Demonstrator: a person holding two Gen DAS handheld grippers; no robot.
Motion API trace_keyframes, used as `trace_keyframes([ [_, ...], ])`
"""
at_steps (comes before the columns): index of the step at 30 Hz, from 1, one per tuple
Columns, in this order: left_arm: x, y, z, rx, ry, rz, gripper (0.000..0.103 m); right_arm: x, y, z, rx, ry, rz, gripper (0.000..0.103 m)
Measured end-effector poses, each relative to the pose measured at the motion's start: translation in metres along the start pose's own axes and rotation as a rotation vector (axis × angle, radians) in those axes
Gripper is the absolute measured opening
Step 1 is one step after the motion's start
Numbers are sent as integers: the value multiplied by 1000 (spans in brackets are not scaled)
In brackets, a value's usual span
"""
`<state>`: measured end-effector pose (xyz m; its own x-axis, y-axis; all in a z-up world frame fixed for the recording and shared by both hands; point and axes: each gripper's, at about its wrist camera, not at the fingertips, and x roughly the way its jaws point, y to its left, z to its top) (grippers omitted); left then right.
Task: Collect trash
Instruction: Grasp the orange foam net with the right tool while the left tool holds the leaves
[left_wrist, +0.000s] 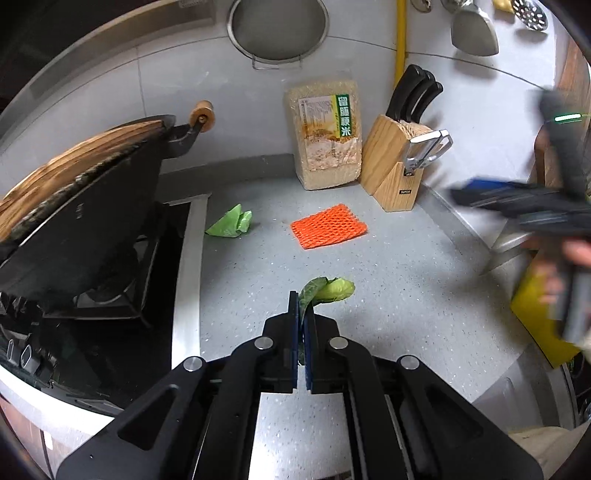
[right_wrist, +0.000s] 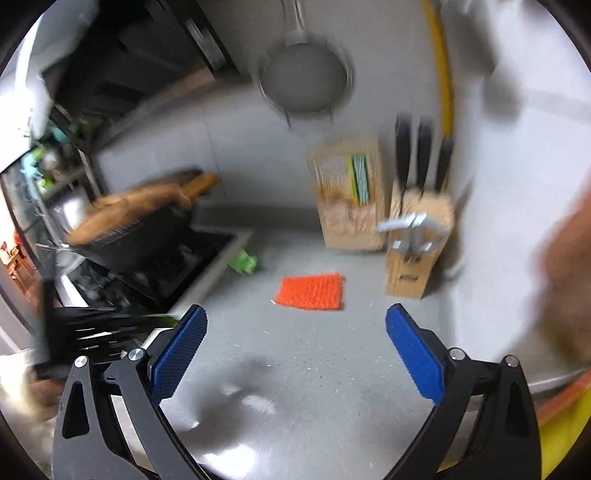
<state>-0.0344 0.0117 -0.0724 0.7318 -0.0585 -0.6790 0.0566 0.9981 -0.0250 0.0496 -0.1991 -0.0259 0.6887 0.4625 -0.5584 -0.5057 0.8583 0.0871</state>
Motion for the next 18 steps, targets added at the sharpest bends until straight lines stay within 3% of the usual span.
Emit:
trace_keyframes([
  [8,-25,7,-1,-38,-13,47,4,188,2,0,-39,279,-45,95],
  [14,-36,12,-6,-48,-11,82,4,259,6,10,-38,373,-85,95],
  [18,-38,16,-10,-64,-7,91,4,281,7,15,-39,398,-116,95],
])
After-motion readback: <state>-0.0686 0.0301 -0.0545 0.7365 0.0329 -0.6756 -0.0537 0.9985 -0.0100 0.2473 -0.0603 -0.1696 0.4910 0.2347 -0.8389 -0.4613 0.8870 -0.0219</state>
